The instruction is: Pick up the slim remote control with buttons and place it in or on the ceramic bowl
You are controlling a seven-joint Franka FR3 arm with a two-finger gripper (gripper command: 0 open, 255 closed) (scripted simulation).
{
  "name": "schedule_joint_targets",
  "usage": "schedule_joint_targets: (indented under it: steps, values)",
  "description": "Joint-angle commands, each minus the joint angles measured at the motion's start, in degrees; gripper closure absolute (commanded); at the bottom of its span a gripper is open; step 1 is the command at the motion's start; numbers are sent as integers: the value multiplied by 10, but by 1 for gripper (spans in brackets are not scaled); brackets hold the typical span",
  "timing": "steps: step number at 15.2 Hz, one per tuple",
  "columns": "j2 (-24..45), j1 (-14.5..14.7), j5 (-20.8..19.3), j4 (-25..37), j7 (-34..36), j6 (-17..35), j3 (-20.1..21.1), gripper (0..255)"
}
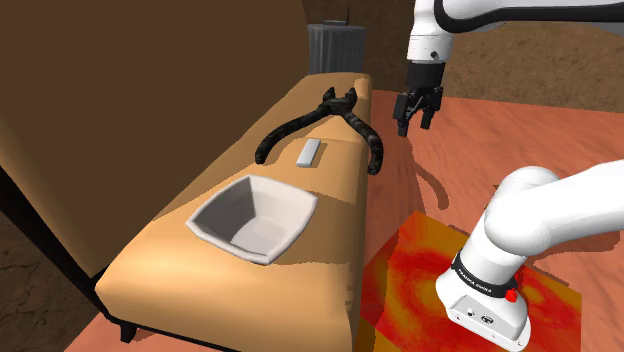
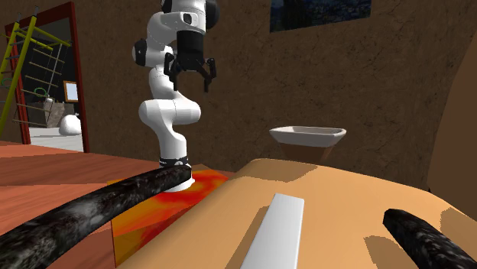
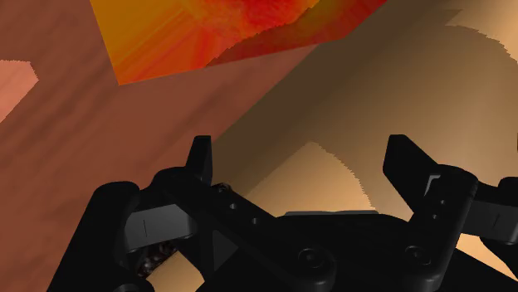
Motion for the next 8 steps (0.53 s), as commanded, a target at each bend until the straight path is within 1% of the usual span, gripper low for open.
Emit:
schedule_joint_targets:
  steps: [1, 8]
  values:
    - [0, 0, 0, 0, 0, 0, 0, 0]
    - [140, -10, 21, 27, 85, 120, 33, 0]
